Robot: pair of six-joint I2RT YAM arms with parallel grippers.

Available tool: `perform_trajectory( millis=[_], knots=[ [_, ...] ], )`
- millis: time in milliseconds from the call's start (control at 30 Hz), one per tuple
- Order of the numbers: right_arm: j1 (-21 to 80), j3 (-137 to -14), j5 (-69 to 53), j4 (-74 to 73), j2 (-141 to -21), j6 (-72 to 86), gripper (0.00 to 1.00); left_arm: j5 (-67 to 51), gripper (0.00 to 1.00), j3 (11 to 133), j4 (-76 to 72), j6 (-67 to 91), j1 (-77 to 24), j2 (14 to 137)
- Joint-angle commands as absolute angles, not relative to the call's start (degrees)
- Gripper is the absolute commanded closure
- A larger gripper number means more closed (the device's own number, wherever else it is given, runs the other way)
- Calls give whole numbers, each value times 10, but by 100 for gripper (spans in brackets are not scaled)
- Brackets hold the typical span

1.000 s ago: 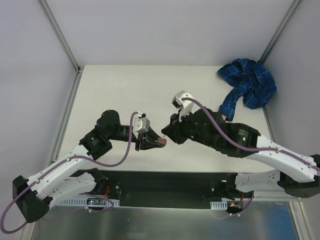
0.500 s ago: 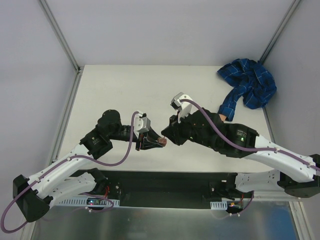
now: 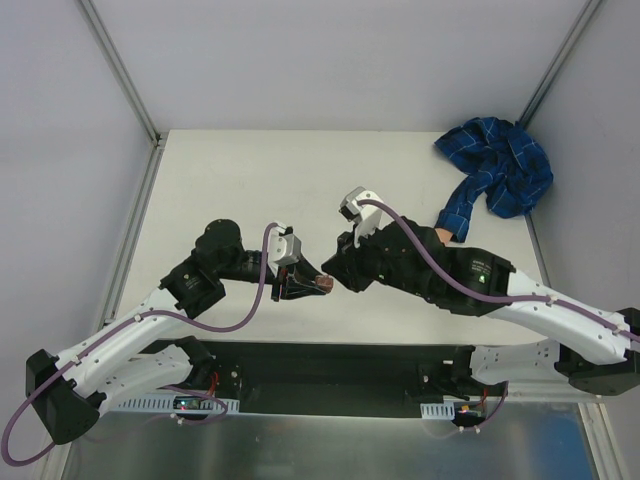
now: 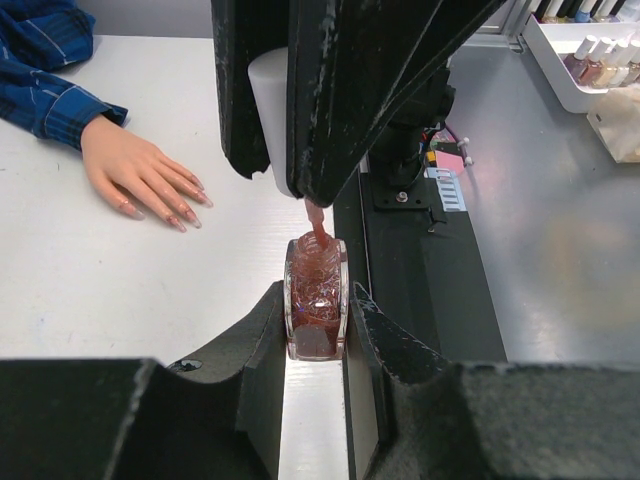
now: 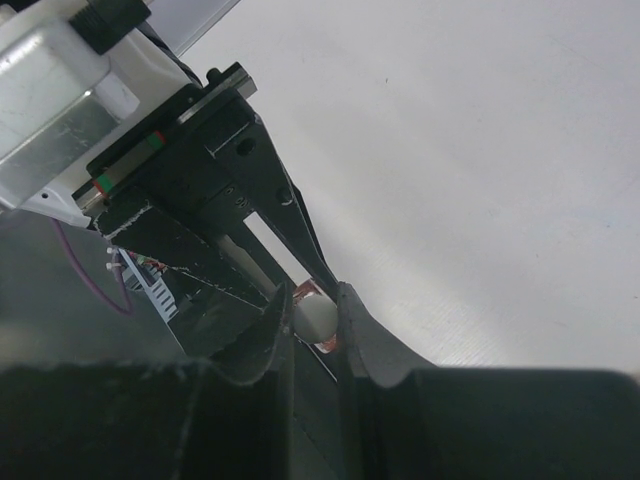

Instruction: Paint the nails

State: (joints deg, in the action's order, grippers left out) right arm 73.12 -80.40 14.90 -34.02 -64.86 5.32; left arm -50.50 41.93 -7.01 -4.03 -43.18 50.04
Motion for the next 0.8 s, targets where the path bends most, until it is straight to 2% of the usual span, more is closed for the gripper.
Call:
perform_trajectory(
  millis=[0, 567, 767],
  knots=[
    [734, -797, 150, -325, -649, 59, 99, -512, 100, 432, -93, -52, -438, 496],
    [735, -770, 142, -318, -655, 77, 99, -493, 100, 432, -91, -48, -437, 490],
    [746, -700, 156, -265, -642, 115, 99, -471, 100, 432, -91, -48, -437, 479]
  ],
)
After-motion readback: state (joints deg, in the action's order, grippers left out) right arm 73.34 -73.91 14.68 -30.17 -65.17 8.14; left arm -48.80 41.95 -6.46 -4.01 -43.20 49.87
